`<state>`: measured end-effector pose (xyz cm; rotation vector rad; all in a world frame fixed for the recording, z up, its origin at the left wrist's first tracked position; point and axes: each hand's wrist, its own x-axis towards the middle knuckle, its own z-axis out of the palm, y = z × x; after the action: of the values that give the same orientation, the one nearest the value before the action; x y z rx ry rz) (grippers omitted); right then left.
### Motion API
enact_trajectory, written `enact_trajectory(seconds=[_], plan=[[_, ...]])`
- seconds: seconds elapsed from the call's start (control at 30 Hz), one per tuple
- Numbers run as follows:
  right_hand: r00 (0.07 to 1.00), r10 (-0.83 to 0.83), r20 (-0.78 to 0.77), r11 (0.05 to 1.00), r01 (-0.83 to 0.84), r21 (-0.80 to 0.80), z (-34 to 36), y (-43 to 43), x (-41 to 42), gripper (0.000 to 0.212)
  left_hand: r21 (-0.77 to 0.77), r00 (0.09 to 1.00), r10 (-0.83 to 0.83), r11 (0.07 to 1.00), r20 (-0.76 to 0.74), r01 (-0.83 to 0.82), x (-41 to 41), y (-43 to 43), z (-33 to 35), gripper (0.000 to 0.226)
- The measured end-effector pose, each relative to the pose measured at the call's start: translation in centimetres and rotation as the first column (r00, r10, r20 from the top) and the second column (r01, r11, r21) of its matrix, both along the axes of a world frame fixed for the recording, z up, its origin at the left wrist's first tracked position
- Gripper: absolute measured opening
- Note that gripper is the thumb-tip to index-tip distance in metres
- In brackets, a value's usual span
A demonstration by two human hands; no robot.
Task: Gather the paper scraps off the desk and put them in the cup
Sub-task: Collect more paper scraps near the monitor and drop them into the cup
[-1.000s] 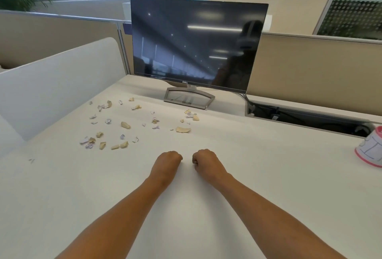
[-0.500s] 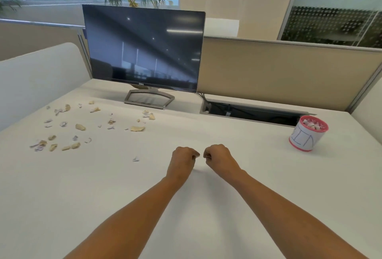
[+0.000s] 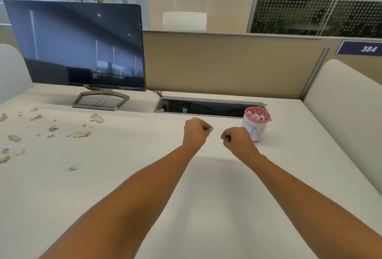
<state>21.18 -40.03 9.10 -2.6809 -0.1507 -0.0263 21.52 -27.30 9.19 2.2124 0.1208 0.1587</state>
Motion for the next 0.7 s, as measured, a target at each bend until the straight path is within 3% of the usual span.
enact_trajectory(seconds=[0.33, 0.7], plan=[[0.964, -0.164, 0.209, 0.976, 0.128, 0.175, 2.9, -8.7, 6.0, 0.020, -0.123, 0.999, -0.032, 0.992, 0.031, 0.036, 6.4, -8.8, 3.4, 0.014], [0.969, -0.178, 0.171, 0.958, 0.130, 0.256, 2.3, -12.3, 10.1, 0.022, -0.069, 0.975, -0.211, 0.976, -0.067, 0.207, 10.1, -13.3, 5.2, 0.022]])
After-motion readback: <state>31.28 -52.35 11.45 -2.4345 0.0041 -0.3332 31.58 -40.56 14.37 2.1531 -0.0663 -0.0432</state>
